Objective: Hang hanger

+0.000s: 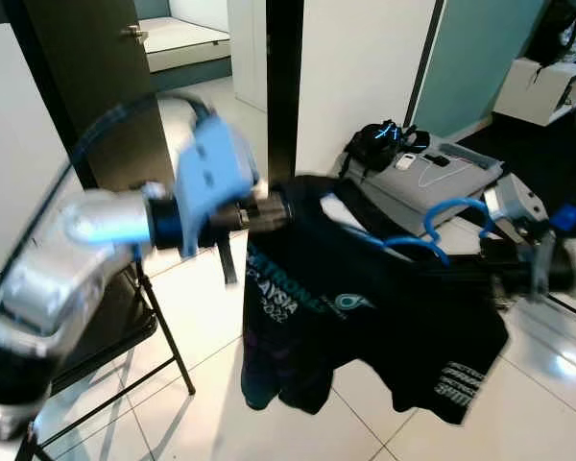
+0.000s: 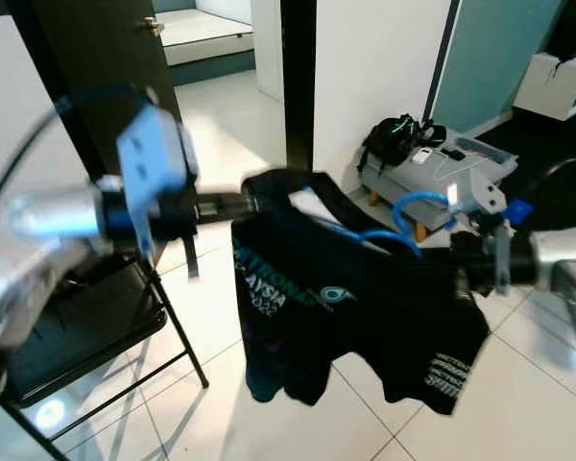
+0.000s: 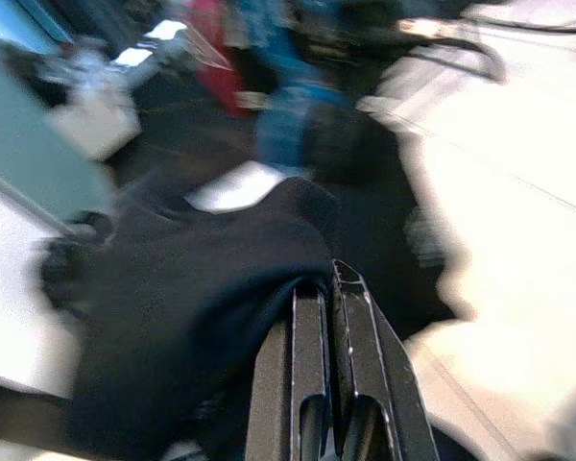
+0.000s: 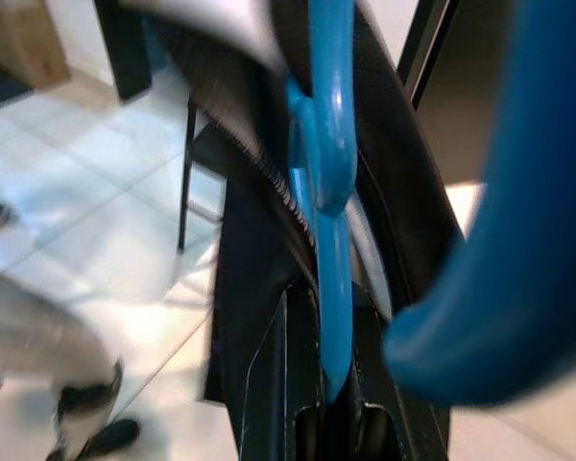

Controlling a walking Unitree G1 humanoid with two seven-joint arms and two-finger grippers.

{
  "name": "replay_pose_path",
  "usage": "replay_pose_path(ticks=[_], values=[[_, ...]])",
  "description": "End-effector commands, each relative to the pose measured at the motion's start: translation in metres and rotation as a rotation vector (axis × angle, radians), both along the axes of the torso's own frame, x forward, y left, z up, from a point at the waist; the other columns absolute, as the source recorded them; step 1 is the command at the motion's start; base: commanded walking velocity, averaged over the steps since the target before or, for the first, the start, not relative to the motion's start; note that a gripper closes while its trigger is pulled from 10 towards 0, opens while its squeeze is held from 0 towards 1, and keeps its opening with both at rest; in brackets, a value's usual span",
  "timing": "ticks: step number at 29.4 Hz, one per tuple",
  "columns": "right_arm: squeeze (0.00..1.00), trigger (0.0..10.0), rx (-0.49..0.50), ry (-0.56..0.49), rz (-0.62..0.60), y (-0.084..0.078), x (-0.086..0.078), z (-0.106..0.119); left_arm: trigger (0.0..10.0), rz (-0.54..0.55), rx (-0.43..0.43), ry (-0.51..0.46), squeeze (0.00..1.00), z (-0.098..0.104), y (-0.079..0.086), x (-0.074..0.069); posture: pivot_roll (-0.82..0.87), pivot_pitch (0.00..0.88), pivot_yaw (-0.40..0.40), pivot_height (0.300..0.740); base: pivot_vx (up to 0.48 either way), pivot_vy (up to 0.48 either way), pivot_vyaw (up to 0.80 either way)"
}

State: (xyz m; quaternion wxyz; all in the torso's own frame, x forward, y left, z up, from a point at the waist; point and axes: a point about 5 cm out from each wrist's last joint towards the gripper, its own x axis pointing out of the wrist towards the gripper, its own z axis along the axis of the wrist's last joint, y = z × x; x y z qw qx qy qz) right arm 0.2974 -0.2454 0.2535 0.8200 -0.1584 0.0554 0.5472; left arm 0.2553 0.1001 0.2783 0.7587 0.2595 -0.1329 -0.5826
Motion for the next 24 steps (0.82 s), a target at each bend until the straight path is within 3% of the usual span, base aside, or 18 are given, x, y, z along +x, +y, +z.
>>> replay_pose_path(ticks=[1,3,7,10,11,17,18,20,22,23,24], values=[[0.0,10.0,0.075,-0.08,-0.013,0.001,0.002,0.016,10.0,-0.041,0.059,-0.017,0.0,-0.006,-0.005,-0.007,0.02,0.021,-0.011,0.74,0.0,0.0,0.0],[0.0,10.0,0.13,-0.082,0.016,0.006,0.003,0.02,10.0,-0.011,0.111,-0.028,0.0,-0.018,-0.007,-0.006,0.02,0.021,-0.013,0.74,0.0,0.0,0.0],[0.0,10.0,0.1,-0.045,0.07,0.009,-0.002,0.013,10.0,0.046,0.11,-0.061,0.0,-0.018,-0.007,0.002,0.02,0.021,-0.013,0.74,0.0,0.0,0.0],[0.0,10.0,0.079,0.041,0.14,0.015,-0.01,0.003,10.0,0.11,0.097,-0.093,0.0,-0.015,-0.006,0.008,0.02,0.021,-0.016,0.74,0.0,0.0,0.0],[0.0,10.0,-0.003,0.129,0.238,0.022,-0.024,-0.012,10.0,0.195,0.057,-0.14,0.0,-0.009,-0.004,0.018,0.01,0.023,-0.018,0.74,0.0,0.0,0.0],[0.0,10.0,-0.018,0.134,0.202,0.025,-0.02,-0.018,10.0,0.292,-0.012,-0.192,0.0,0.005,0.003,0.028,0.01,0.024,-0.016,0.74,0.0,0.0,0.0],[0.0,10.0,-0.075,0.129,0.168,0.023,-0.017,-0.025,10.0,0.337,-0.05,-0.217,0.0,0.014,0.008,0.032,0.01,0.025,-0.015,0.74,0.0,0.0,0.0],[0.0,10.0,-0.094,0.088,0.082,0.02,-0.007,-0.029,10.0,0.413,-0.112,-0.255,0.0,0.031,0.023,0.039,0.01,0.025,-0.015,0.74,0.0,0.0,0.0],[0.0,10.0,-0.084,0.056,0.046,0.019,-0.002,-0.027,10.0,0.402,-0.142,-0.224,0.0,0.035,0.028,0.039,0.01,0.025,-0.015,0.74,0.0,0.0,0.0],[0.0,10.0,-0.064,0.03,0.016,0.019,0.003,-0.025,10.0,0.38,-0.169,-0.2,0.17,0.037,0.03,0.037,0.01,0.025,-0.015,0.74,0.0,0.0,0.0],[0.0,10.0,-0.051,0.004,-0.004,0.019,0.006,-0.022,10.0,0.341,-0.193,-0.171,0.98,0.038,0.03,0.032,0.02,0.028,-0.014,0.74,0.0,0.0,0.0]])
